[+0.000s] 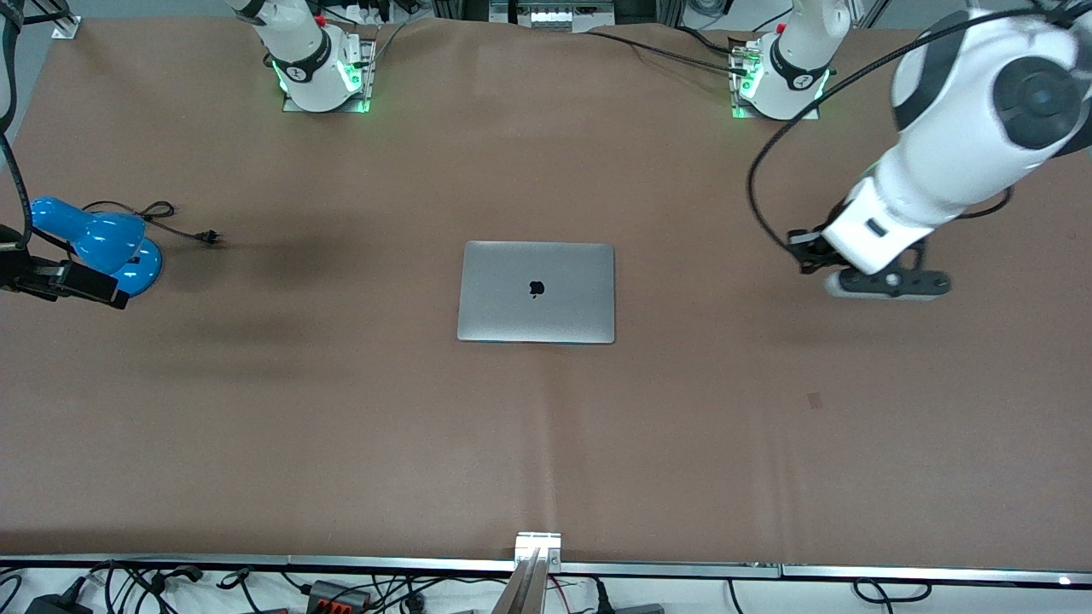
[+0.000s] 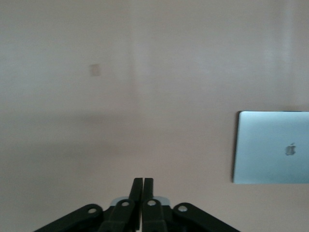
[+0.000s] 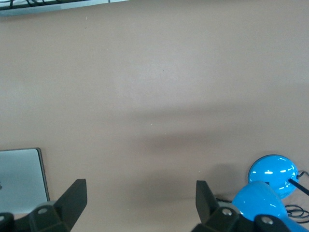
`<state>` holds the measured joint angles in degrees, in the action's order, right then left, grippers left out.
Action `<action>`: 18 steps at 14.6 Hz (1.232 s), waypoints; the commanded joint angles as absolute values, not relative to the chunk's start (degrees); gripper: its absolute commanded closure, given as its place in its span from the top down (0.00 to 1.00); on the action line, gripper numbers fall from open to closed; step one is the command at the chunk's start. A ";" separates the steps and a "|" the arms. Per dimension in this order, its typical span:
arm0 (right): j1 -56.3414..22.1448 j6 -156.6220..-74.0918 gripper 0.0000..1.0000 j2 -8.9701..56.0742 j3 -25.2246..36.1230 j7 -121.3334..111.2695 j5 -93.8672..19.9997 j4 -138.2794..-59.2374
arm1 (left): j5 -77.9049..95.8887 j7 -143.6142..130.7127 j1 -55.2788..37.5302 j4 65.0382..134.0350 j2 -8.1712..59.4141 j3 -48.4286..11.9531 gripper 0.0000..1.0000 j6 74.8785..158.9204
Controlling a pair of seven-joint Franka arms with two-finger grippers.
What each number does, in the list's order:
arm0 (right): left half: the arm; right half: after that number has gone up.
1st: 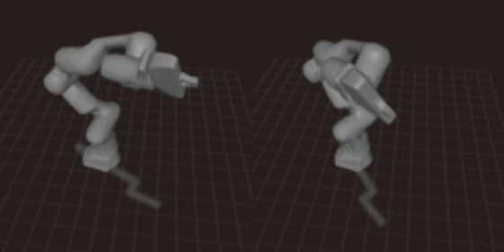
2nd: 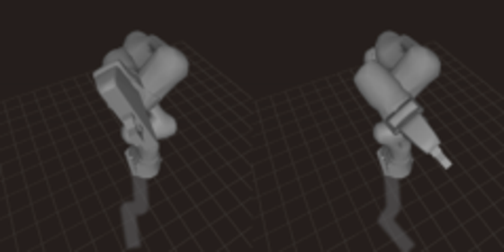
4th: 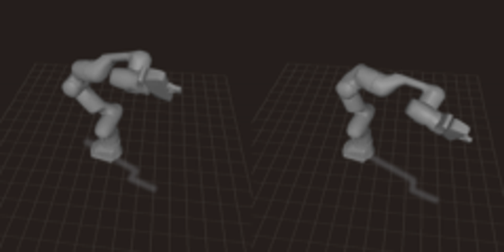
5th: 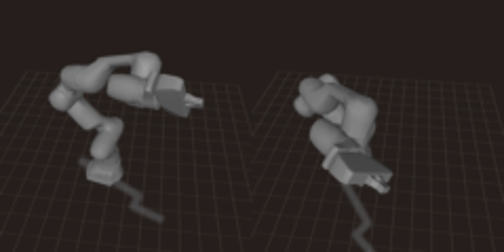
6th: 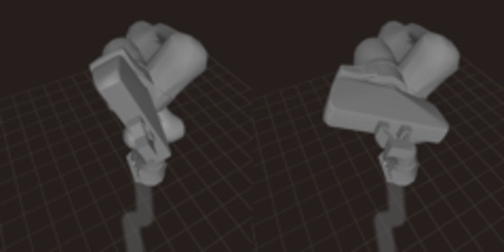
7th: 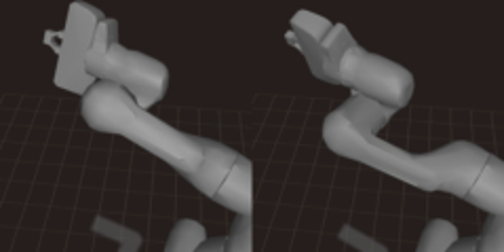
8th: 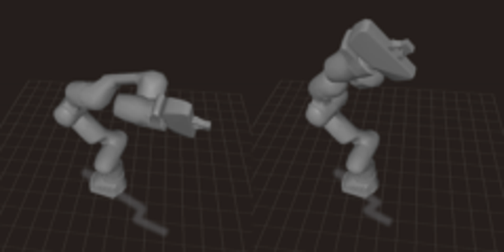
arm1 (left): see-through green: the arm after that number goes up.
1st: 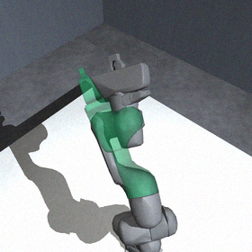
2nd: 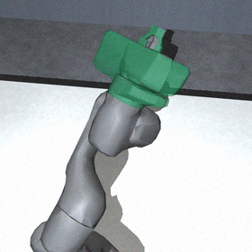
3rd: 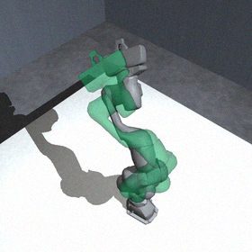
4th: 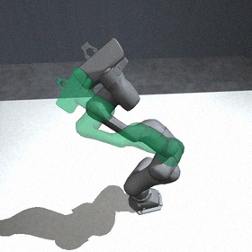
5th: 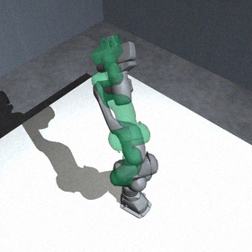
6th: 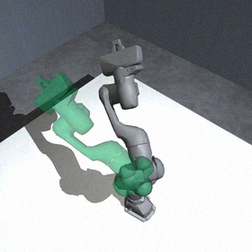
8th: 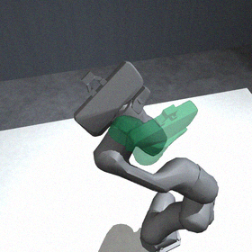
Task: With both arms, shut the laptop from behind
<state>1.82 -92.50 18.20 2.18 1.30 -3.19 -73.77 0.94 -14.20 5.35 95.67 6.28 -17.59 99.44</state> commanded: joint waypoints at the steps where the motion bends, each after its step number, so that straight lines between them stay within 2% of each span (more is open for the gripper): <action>1: 2.90 -94.65 1.00 12.59 1.32 -2.19 -1.94 -80.92 | 1.76 -11.87 4.22 96.06 4.49 -13.37 0.34 98.09; 2: 2.73 -96.05 1.00 10.22 1.23 -2.11 -0.28 -84.17 | 1.67 -11.95 4.31 96.15 3.87 -12.92 0.49 97.65; 3: 2.46 -98.41 1.00 7.32 1.14 -2.02 1.82 -88.81 | 1.67 -12.21 4.31 96.50 3.78 -12.75 0.91 97.39; 4: 2.37 -101.31 1.00 4.51 1.06 -1.93 2.54 -93.29 | 1.67 -11.69 4.31 96.76 3.78 -11.53 1.00 97.30; 5: 2.37 -103.69 1.00 1.52 0.97 -1.67 2.55 -98.04 | 1.67 -11.60 4.22 96.77 3.78 -10.56 1.00 97.12; 7: 2.37 -103.72 1.00 -0.78 0.88 -2.28 2.55 -100.81 | 1.76 -11.69 4.22 96.51 3.60 -10.02 1.00 94.50; 9: 2.37 -101.61 1.00 -0.79 0.70 -2.29 2.55 -100.29 | 1.76 -11.95 4.13 96.50 3.60 -9.58 1.00 92.47; 11: 2.37 -100.90 1.00 -0.88 0.70 -2.37 2.55 -100.02 | 2.55 -11.69 3.96 96.07 3.69 -6.17 1.00 92.98; 15: 2.37 -98.28 1.00 -0.26 0.70 -3.08 2.20 -98.18 | 2.37 -11.78 3.78 95.80 3.69 -6.33 1.00 94.66; 18: 2.55 -98.09 1.00 -0.18 0.79 -3.08 1.76 -97.74 | 2.37 -12.66 4.04 93.17 4.74 -6.86 1.00 93.96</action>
<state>2.00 -99.28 0.22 1.25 -2.08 1.59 -98.46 0.99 -12.71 4.27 94.98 4.63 -7.09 94.47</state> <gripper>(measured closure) 0.000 0.000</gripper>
